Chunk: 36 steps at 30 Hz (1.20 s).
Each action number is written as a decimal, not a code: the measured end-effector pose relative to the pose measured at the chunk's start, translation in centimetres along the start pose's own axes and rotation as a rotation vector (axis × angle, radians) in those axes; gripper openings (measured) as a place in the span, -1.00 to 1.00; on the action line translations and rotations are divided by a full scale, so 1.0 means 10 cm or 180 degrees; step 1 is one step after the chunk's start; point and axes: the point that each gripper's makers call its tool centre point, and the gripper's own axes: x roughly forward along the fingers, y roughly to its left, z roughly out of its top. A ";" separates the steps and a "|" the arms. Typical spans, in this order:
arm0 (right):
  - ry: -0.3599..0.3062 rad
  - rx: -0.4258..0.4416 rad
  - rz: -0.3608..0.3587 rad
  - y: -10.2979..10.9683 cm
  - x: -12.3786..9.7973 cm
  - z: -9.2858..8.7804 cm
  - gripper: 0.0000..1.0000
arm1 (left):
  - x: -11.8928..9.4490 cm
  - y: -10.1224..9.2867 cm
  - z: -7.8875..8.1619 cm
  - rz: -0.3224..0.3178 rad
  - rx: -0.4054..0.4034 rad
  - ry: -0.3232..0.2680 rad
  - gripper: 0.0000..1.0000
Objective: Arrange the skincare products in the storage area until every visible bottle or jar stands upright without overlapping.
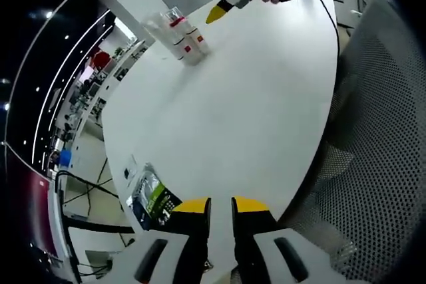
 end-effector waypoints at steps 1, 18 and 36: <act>-0.0071 -0.0007 0.0162 0.17 -0.05 0.03 -0.16 | 0.00 0.01 0.00 0.0007 -0.0055 -0.0010 -0.73; -0.0348 0.0272 0.0612 1.21 -0.89 0.16 0.51 | 0.01 0.17 0.20 -0.0377 -0.1398 -0.0379 -0.66; -0.0254 -0.0456 0.0405 1.35 -0.89 0.07 0.45 | 0.47 1.16 -0.25 0.0016 -0.2616 0.0253 0.49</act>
